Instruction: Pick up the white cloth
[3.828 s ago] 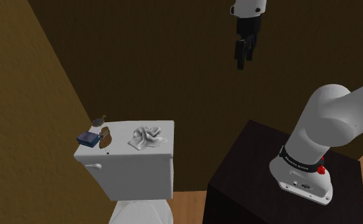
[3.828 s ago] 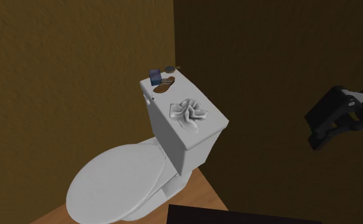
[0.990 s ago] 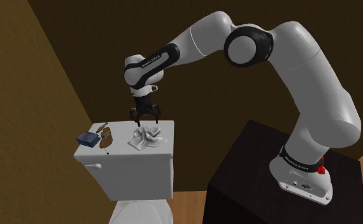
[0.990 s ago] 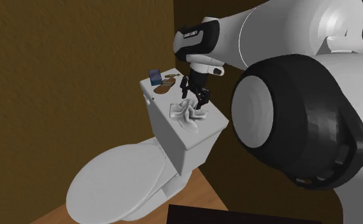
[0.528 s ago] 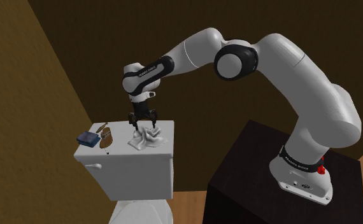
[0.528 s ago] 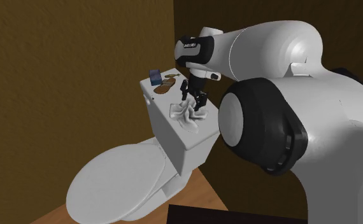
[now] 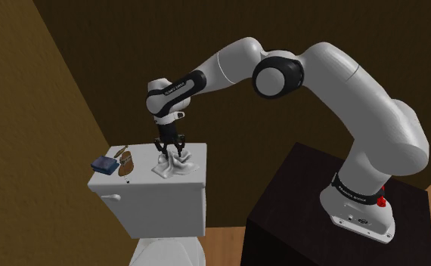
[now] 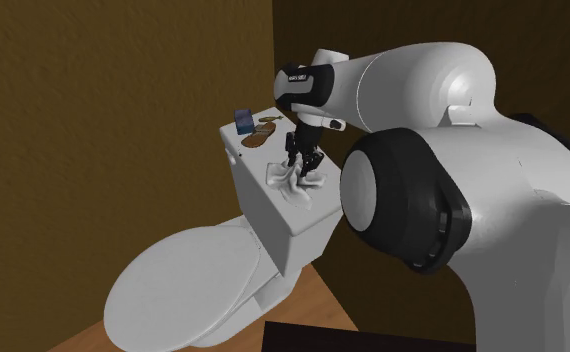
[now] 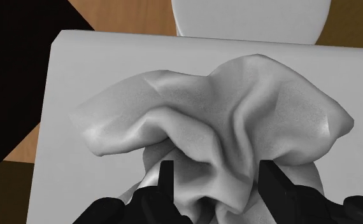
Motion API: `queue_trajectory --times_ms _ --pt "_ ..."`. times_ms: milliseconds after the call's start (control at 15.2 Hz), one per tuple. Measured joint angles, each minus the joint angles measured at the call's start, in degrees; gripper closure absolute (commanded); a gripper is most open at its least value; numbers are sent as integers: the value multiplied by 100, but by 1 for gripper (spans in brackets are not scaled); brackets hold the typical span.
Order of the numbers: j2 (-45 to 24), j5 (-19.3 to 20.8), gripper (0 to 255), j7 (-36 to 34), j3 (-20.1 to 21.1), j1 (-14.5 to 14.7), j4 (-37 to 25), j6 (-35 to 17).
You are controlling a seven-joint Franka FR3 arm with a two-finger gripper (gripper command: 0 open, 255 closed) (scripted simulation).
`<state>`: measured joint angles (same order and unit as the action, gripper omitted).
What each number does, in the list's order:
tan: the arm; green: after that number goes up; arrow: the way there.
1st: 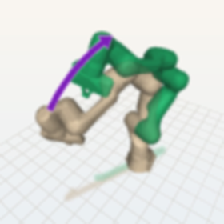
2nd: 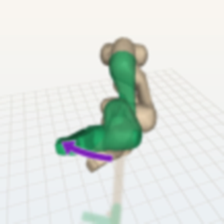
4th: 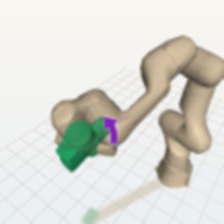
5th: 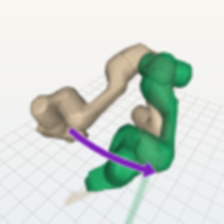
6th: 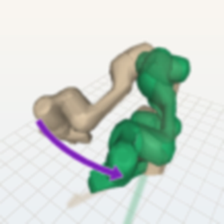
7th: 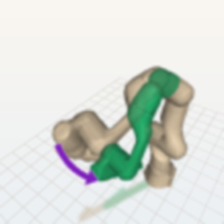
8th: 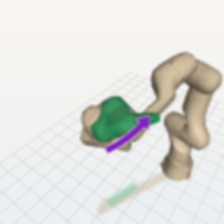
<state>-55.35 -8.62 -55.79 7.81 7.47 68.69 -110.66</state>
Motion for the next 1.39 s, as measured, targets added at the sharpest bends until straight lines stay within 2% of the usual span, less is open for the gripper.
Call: queue_trajectory --times_ms 462,1386 --pt "39 -2 255 -1 0 -3 44 -13" --pt "611 -11 255 -124 18 -37 29 577"
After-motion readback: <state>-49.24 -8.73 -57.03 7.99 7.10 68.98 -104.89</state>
